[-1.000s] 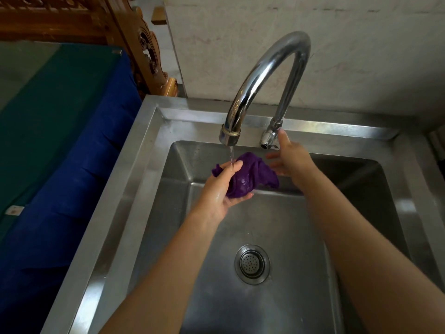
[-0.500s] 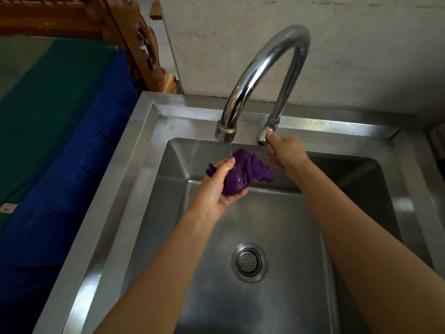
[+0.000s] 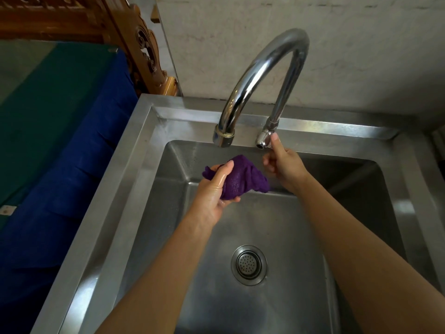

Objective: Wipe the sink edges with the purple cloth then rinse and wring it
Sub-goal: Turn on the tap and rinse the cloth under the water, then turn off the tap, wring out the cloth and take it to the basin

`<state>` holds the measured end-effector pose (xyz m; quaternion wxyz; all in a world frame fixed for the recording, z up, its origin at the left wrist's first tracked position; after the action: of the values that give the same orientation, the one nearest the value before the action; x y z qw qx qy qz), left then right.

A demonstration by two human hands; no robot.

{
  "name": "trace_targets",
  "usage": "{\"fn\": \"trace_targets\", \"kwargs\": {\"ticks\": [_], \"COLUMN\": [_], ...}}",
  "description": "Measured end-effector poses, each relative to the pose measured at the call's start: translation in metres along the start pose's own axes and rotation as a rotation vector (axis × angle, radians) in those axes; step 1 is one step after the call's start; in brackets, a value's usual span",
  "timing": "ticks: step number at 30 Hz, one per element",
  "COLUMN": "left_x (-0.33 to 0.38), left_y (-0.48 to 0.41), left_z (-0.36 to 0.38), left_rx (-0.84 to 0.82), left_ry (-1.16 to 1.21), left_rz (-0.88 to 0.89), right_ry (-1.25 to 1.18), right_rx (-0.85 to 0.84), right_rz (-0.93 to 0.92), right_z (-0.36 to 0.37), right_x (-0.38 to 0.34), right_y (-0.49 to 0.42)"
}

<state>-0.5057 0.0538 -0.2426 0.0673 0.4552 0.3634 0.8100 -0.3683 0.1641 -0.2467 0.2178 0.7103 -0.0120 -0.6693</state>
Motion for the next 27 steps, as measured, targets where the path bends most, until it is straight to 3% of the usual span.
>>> {"fn": "trace_targets", "kwargs": {"ticks": [4, 8, 11, 14, 16, 19, 23, 27], "left_x": [0.01, 0.019, 0.015, 0.009, 0.005, -0.004, -0.019, -0.033], "left_y": [0.0, 0.016, 0.03, 0.032, 0.033, 0.03, 0.029, 0.032], "left_z": [-0.009, 0.006, 0.018, 0.001, -0.013, -0.027, -0.018, -0.005], "left_rx": [0.072, 0.021, -0.068, -0.066, -0.004, 0.046, -0.128, -0.272], "left_ry": [-0.091, -0.365, -0.411, -0.166, -0.051, -0.027, -0.136, -0.126], "left_rz": [0.16, 0.452, 0.527, 0.409, 0.31, 0.128, -0.095, -0.279], "right_ry": [0.18, -0.051, -0.232, -0.324, -0.344, -0.403, -0.617, -0.571], "right_rx": [0.024, -0.137, -0.101, 0.081, 0.11, 0.067, -0.018, -0.229], "right_rz": [0.175, 0.2, 0.171, 0.172, 0.148, 0.119, 0.122, 0.13], "right_z": [0.008, 0.042, 0.045, 0.028, 0.022, 0.024, 0.035, 0.047], "right_x": [0.022, 0.025, 0.021, 0.029, 0.028, 0.02, 0.013, 0.003], "right_y": [0.031, 0.064, 0.067, 0.067, 0.071, 0.079, 0.084, 0.093]}}
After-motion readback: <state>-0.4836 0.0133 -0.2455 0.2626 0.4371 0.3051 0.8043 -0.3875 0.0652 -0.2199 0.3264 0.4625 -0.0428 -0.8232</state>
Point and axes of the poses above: each hand's wrist, its own y-axis away from the middle knuckle, its own z-axis out of the palm, x = y × z, the point moved 10 cm from there along -y, towards the middle knuckle, and after that the axes turned 7 degrees about -z, right-handed, at the moved point
